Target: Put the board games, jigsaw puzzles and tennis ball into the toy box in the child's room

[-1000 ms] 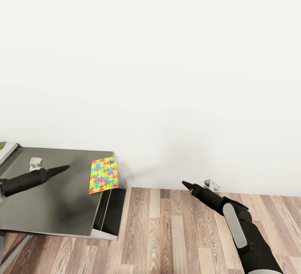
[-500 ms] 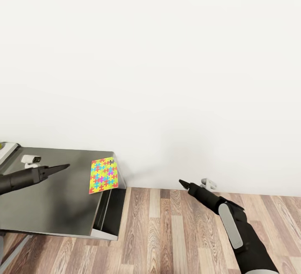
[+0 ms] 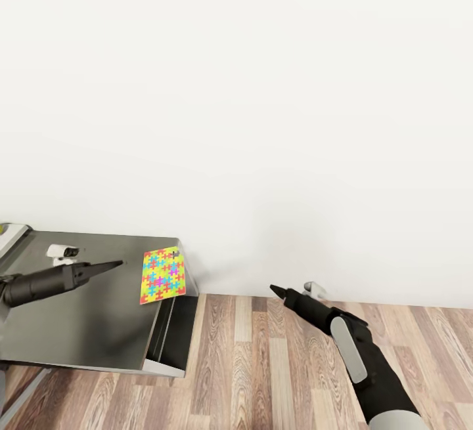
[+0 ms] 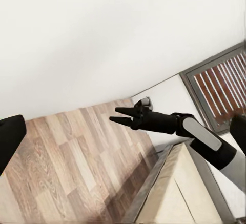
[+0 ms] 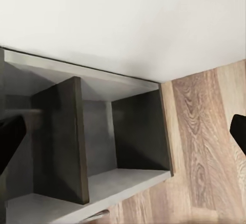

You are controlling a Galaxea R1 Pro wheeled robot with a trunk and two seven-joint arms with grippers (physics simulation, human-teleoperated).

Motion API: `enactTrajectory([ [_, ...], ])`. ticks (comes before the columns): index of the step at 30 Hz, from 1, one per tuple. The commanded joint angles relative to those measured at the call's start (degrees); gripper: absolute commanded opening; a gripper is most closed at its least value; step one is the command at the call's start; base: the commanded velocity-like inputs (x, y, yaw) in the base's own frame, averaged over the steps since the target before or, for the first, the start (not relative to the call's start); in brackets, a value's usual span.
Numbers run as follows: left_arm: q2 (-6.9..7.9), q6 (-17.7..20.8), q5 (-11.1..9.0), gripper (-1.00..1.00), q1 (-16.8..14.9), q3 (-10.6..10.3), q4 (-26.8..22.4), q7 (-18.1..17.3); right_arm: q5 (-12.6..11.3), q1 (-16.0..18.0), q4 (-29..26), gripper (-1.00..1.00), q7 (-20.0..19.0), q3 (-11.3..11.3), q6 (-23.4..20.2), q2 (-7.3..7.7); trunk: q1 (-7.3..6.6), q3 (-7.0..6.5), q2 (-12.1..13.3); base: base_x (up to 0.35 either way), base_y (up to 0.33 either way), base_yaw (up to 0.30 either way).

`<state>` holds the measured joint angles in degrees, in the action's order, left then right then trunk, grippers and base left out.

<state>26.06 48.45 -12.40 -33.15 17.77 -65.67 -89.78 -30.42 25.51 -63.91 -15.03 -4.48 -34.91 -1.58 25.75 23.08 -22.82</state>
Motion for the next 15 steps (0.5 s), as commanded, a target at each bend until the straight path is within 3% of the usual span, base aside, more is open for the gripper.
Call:
enactTrajectory([
  [1,-0.28,0.89,-0.05,1.0,-0.02,-0.91,-0.56,-0.22,-0.15,0.93,1.14,1.0,-0.3,-0.06,-0.6,-0.23,0.03,0.09,-0.1,0.0,0.0,0.0],
  [9,-1.08,1.38,-0.2,1.0,0.01,-2.38,-2.8,-0.22,-0.25,2.53,4.98,1.0,-0.81,0.23,-0.89,-0.62,0.03,0.09,-0.1,0.01,0.016,0.0],
  [15,-1.09,1.42,-0.25,1.0,0.01,-2.35,-3.03,-0.22,-0.23,2.59,5.39,1.0,-5.92,0.15,-0.83,-0.08,0.03,0.04,-0.1,0.071,0.095,0.0],
])
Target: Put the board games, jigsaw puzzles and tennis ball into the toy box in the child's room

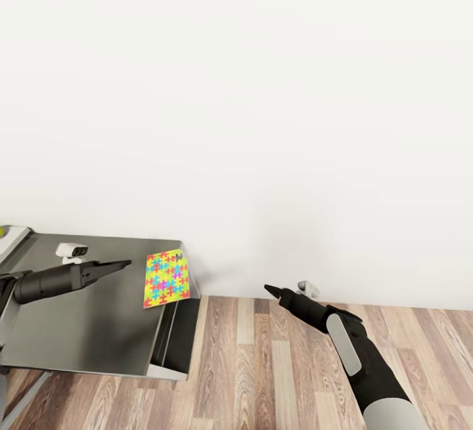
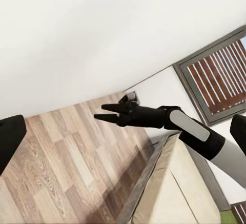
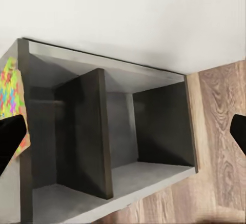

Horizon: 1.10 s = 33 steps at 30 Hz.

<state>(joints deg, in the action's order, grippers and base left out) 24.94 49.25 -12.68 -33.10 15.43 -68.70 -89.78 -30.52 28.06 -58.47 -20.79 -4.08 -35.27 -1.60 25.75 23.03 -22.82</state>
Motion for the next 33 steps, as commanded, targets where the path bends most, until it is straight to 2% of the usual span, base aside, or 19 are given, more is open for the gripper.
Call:
enactTrajectory([
  [1,0.04,0.6,0.02,1.0,-0.03,0.0,-0.01,-0.22,-0.12,0.02,-0.06,1.0,-0.77,-0.29,-0.46,-0.05,0.04,0.04,-0.1,0.032,0.037,0.0],
  [6,0.17,0.58,-0.05,1.0,-0.03,0.08,-0.03,-0.22,-0.09,-0.07,-0.13,1.0,-3.82,-0.63,-0.41,0.19,0.04,-0.32,-0.1,0.014,0.015,0.0],
  [18,0.2,0.58,-0.07,1.0,0.0,0.05,-0.04,-0.22,-0.07,-0.01,-0.15,1.0,-6.35,-0.75,0.0,0.28,0.04,-1.43,-0.1,0.002,0.002,0.0],
  [24,0.12,0.58,-0.05,1.0,0.13,0.03,-0.1,-0.22,-0.02,0.12,-0.82,1.0,-9.3,-0.83,0.11,0.36,0.04,-2.0,-0.1,0.0,0.0,0.0],
  [33,0.11,0.58,-0.06,1.0,0.14,0.04,-0.12,-0.22,0.02,0.15,-1.1,1.0,-10.25,-0.82,0.19,0.29,0.04,-2.86,-0.1,0.0,0.0,0.0],
])
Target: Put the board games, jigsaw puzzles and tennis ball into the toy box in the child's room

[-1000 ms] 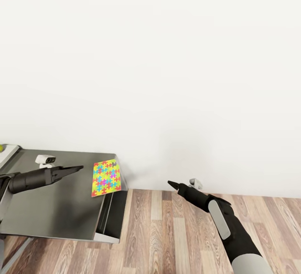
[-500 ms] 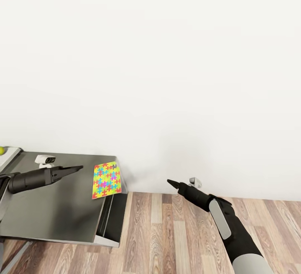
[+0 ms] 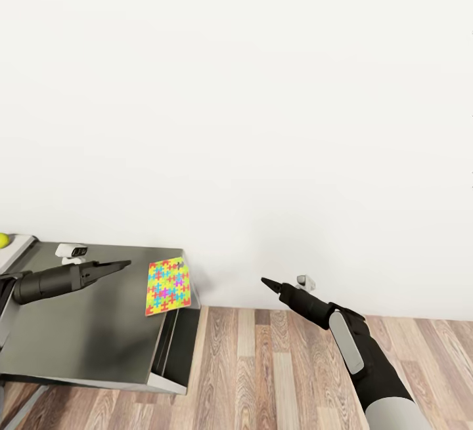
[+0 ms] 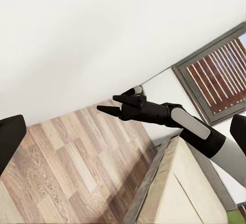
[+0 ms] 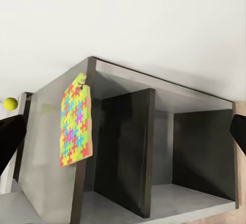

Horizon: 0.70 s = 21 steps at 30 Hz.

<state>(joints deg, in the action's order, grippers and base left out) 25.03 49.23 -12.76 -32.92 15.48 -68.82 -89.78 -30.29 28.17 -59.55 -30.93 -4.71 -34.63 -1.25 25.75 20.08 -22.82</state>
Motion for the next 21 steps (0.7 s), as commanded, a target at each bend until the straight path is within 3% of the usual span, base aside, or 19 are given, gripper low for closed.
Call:
enactTrajectory([
  [1,0.02,0.61,0.02,1.0,-0.04,-0.03,0.0,-0.22,-0.21,0.04,-0.03,1.0,-0.13,-0.17,-0.44,-0.07,0.03,0.0,-0.1,0.0,0.0,0.0],
  [21,0.04,0.57,0.1,1.0,-0.04,-0.01,0.08,-0.22,-0.2,0.04,-0.04,1.0,-0.18,-0.21,-0.44,0.02,0.03,-1.91,-0.1,0.0,0.0,0.0],
])
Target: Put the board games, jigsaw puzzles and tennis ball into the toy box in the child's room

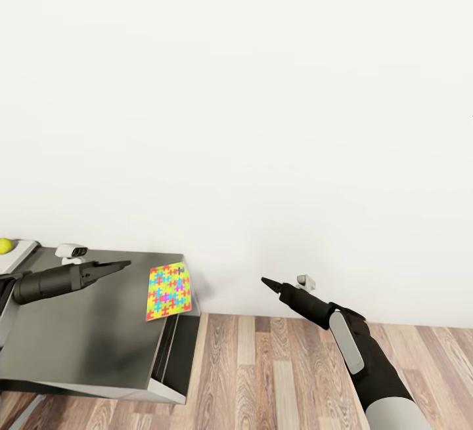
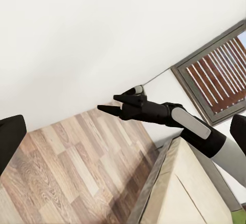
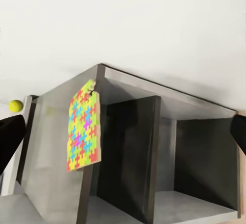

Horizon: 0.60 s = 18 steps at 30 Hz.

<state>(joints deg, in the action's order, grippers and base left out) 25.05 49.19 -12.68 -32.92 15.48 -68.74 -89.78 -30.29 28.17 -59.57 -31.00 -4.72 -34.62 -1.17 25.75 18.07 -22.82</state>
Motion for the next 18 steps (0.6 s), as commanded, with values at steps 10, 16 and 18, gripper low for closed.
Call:
enactTrajectory([
  [10,0.0,0.64,-0.04,1.0,-0.04,-0.02,0.08,-0.22,-0.26,0.04,0.01,1.0,-0.19,-0.28,-0.45,-0.06,0.03,-0.86,-0.1,0.0,0.0,0.0],
  [16,0.04,0.64,0.06,1.0,-0.04,0.05,0.23,-0.22,-0.22,0.04,0.06,1.0,-0.17,-0.3,-0.45,-0.06,0.03,-1.43,-0.1,0.0,0.0,0.0],
  [18,0.06,0.64,0.07,1.0,-0.04,0.06,0.29,-0.22,-0.21,0.04,0.06,1.0,-0.21,-0.41,-0.45,-0.04,0.03,-1.62,-0.1,0.0,0.0,0.0],
])
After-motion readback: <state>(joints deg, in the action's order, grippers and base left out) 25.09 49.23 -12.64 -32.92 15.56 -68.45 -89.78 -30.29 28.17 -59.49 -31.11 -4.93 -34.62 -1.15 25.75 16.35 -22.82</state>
